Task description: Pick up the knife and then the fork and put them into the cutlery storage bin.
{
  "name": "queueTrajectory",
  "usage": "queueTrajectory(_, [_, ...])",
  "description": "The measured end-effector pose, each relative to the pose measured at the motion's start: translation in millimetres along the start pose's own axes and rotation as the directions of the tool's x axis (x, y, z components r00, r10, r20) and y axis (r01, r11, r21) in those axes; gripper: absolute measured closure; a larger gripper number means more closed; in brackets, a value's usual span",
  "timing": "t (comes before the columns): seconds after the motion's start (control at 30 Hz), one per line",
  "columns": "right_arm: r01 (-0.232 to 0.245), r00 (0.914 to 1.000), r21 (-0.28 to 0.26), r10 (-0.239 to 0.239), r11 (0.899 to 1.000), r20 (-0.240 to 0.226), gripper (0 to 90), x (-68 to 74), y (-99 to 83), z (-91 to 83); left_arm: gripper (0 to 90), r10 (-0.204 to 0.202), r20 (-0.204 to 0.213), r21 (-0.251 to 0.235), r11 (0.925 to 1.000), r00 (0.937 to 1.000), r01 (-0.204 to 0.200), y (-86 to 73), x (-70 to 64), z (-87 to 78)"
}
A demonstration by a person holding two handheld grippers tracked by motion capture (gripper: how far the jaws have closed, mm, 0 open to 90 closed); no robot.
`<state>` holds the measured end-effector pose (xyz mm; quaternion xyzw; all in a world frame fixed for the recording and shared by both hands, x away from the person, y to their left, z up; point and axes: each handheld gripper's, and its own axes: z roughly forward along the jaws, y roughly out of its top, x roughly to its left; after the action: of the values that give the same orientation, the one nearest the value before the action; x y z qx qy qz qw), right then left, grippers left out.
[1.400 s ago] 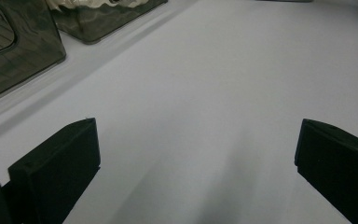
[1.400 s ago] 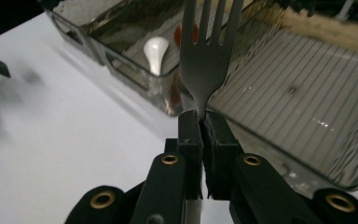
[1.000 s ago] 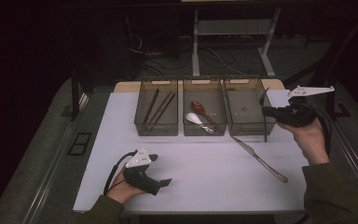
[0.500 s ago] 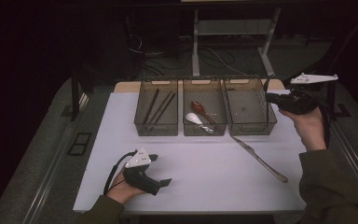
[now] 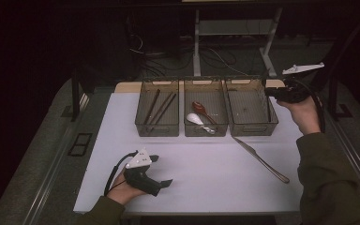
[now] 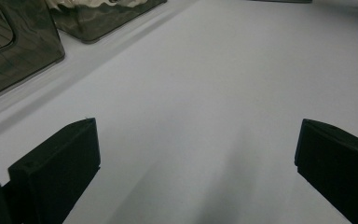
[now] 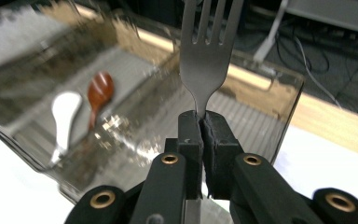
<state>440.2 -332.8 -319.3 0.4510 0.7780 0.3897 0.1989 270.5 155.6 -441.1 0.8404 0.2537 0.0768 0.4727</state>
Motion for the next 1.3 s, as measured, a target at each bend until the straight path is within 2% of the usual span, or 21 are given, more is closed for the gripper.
queueTrajectory(0.17, [0.015, 0.9999, 0.086, -0.016, 0.996, 0.005, 85.5, -4.3, -5.8, 15.9, 0.0, 0.003, 0.001, 0.002, 1.0000, 1.0000, -0.003, 0.1, -0.3, 0.2])
queueTrajectory(0.3, [0.022, 0.9996, 0.151, -0.024, 0.988, 0.011, 85.4, -4.4, -10.5, 27.2, 0.0, 0.004, 0.002, 0.003, 1.0000, 1.0000, -0.004, 0.0, -0.3, 0.5])
queueTrajectory(0.6, [0.040, 0.9991, 0.237, -0.043, 0.971, 0.007, 85.4, -1.9, -19.0, 47.9, 0.0, 0.006, 0.004, 0.003, 1.0000, 1.0000, -0.006, -0.1, -0.7, 0.5])
queueTrajectory(0.93, [0.040, 0.9988, 0.267, -0.047, 0.963, 0.017, 85.2, -1.5, -20.4, 61.9, 0.0, 0.007, 0.005, 0.005, 1.0000, 1.0000, -0.007, -0.1, -0.9, 0.8])
queueTrajectory(1.17, [0.042, 0.9990, 0.291, -0.044, 0.956, 0.002, 83.8, 1.2, -21.6, 75.4, 0.0, 0.009, 0.005, 0.005, 0.9999, 0.9999, -0.009, 0.0, -0.9, 0.6])
queueTrajectory(1.3, [0.039, 0.9992, 0.293, -0.037, 0.955, -0.011, 74.2, 2.6, -22.8, 79.7, 0.0, 0.009, 0.006, 0.004, 1.0000, 0.9999, -0.009, 0.0, -0.8, 0.3])
